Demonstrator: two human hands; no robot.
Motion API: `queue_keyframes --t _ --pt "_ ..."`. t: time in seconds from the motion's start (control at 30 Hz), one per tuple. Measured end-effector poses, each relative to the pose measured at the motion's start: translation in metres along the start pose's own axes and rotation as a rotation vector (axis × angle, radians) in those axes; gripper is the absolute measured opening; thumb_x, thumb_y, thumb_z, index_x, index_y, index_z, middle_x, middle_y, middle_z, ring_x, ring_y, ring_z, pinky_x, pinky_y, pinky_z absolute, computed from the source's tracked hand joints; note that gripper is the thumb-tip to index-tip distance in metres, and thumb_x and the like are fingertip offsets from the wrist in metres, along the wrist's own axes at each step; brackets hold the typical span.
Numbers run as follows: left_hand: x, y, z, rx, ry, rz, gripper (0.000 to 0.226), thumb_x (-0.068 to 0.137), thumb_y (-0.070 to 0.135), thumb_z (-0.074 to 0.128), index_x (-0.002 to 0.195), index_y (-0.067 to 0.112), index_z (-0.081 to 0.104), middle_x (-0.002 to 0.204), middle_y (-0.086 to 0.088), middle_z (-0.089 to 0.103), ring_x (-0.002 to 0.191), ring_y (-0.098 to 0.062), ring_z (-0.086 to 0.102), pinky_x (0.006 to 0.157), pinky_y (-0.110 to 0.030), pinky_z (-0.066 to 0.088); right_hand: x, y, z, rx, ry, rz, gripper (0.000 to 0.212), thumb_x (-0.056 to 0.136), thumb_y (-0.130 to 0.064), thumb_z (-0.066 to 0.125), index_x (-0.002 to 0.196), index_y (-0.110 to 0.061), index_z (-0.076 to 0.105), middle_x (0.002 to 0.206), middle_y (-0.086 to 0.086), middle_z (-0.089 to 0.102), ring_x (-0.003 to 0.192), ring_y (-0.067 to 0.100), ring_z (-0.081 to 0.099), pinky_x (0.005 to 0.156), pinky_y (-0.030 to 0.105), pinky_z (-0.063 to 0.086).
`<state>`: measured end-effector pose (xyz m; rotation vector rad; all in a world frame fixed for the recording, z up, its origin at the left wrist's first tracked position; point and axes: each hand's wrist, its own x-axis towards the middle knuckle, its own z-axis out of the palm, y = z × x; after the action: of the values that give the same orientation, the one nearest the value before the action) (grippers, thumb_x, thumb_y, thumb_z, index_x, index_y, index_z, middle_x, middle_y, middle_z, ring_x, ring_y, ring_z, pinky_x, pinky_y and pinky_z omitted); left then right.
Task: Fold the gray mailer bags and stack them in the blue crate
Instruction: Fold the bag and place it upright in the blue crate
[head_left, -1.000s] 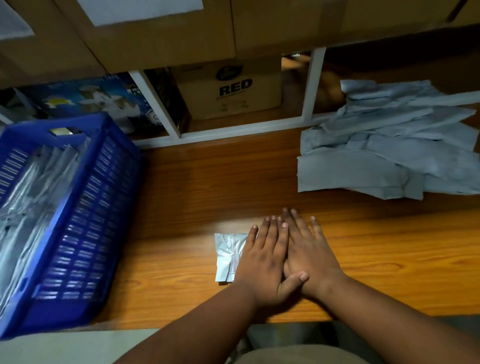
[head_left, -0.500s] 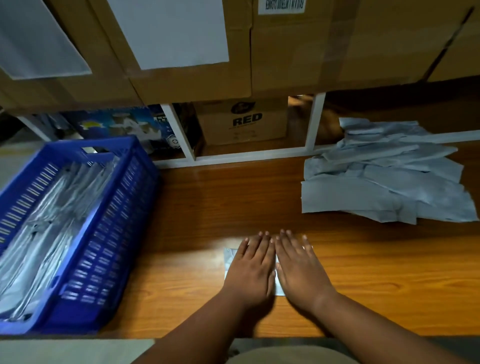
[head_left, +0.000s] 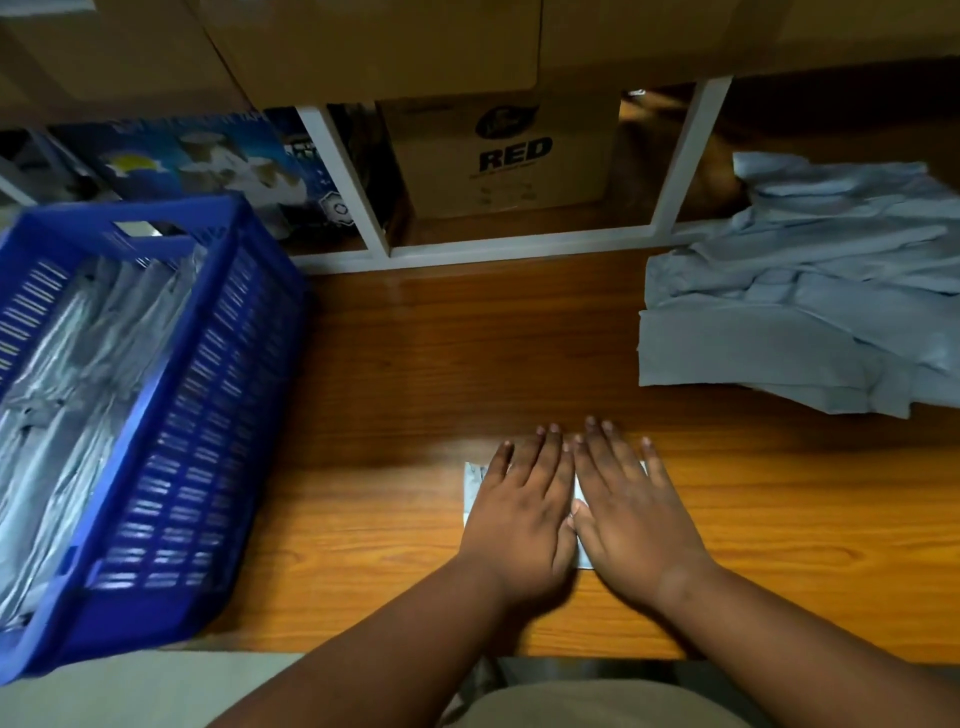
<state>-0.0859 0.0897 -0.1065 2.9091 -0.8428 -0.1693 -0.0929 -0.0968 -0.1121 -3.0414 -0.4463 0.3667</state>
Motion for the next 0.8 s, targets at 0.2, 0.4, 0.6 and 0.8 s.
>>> queue_keyframes --t 0.2,0.4,0.6,0.8 --pt "0.000 -0.002 0.001 -0.016 -0.016 0.002 0.079 0.102 0.045 0.036 0.170 0.011 0.012 0.177 -0.013 0.009 0.165 -0.027 0.000 0.129 -0.060 0.009 0.000 -0.002 -0.002 0.012 0.001 -0.002 0.077 0.106 -0.057 0.014 0.170 -0.018 -0.004 0.177 0.008 -0.014 0.163 0.025 -0.018 0.132 0.058 0.003" --pt "0.000 -0.006 -0.009 -0.032 -0.060 0.020 0.080 0.100 0.047 0.036 0.170 0.012 0.016 0.177 -0.013 0.011 0.165 -0.029 0.007 0.128 -0.059 0.015 -0.001 -0.006 -0.011 -0.001 -0.018 0.014 0.077 0.105 -0.057 0.011 0.170 -0.020 -0.008 0.176 0.006 -0.020 0.161 0.023 -0.024 0.131 0.057 -0.004" --pt "-0.017 -0.038 -0.026 0.071 -0.059 0.006 0.076 0.104 0.053 0.029 0.168 0.011 0.024 0.176 -0.016 0.014 0.163 -0.033 0.011 0.132 -0.052 0.004 0.007 -0.013 -0.017 0.029 0.023 0.028 0.078 0.104 -0.056 0.009 0.171 -0.016 0.014 0.179 0.008 0.003 0.165 0.025 -0.005 0.132 0.056 0.000" --pt "-0.028 -0.046 -0.003 0.008 -0.022 -0.053 0.076 0.109 0.056 0.023 0.170 0.012 0.015 0.177 -0.016 0.011 0.164 -0.032 0.005 0.131 -0.052 0.008 0.008 -0.036 0.001 0.053 0.067 -0.017 0.074 0.108 -0.059 0.016 0.172 -0.021 0.009 0.179 0.003 -0.004 0.164 0.020 -0.013 0.132 0.056 -0.001"
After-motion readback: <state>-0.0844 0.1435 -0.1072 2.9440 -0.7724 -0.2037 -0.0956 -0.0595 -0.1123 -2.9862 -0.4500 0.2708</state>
